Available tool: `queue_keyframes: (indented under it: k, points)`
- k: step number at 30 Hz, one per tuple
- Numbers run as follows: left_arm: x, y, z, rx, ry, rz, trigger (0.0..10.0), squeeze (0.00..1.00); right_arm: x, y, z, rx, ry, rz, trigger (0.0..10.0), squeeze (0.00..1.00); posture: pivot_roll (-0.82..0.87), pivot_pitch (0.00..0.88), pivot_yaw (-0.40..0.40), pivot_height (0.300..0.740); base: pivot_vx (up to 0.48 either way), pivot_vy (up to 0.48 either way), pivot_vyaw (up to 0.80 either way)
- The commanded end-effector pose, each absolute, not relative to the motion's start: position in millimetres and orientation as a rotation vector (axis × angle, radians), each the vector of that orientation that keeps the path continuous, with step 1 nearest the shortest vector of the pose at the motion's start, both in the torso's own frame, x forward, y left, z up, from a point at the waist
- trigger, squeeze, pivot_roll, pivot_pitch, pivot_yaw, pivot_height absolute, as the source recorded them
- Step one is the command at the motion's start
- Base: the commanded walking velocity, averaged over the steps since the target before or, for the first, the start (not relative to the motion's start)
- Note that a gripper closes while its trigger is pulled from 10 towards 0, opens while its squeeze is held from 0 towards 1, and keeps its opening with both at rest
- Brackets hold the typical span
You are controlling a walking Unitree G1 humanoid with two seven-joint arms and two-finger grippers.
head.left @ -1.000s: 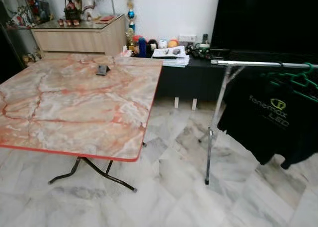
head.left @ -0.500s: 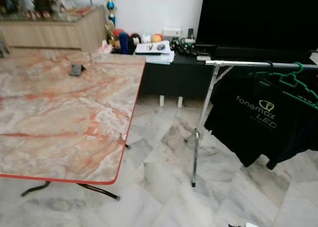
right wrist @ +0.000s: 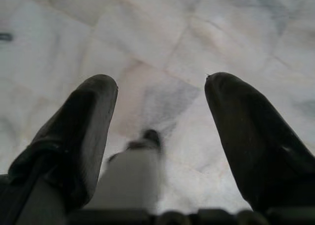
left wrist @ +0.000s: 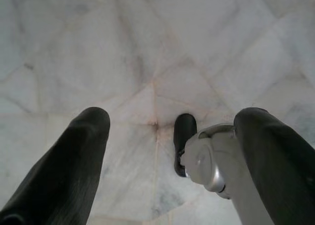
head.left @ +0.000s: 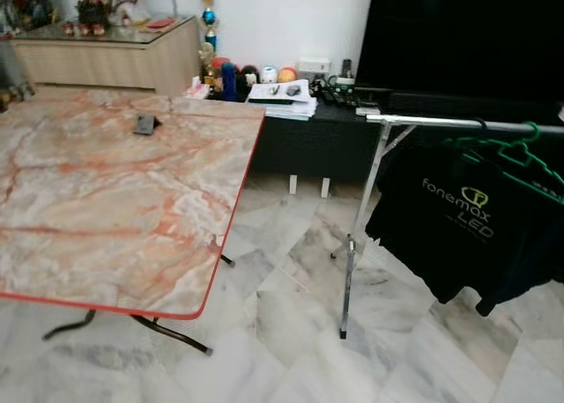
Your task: Hang hanger
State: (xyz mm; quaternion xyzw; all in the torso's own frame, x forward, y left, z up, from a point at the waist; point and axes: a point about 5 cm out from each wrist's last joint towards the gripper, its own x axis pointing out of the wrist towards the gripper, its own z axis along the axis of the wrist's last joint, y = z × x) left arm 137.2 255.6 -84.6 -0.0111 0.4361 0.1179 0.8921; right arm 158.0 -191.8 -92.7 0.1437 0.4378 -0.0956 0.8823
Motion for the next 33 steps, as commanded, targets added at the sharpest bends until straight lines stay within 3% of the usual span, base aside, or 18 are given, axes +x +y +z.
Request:
queue_keyframes:
  k: [1, 15, 33]
  points:
    - [137, 250, -87, -0.019, 0.92, 0.223, 10.0, 0.0, 155, -200, -93, 0.287, 0.92, -0.218, 10.0, 0.0, 0.06, 0.009, -0.023, 0.74, 0.0, -0.326, 0.0]
    - [137, 251, -87, -0.013, 0.924, 0.211, 10.0, 0.0, 154, -201, -93, 0.284, 0.923, -0.213, 10.0, 0.0, 0.06, 0.0, -0.027, 0.74, 0.0, -0.325, 0.0]
    - [125, 254, -90, -0.043, 0.947, 0.232, 10.0, 0.0, 155, -201, -92, 0.297, 0.907, -0.228, 10.0, 0.0, 0.05, 0.017, -0.03, 0.74, 0.057, 0.0, 0.0]
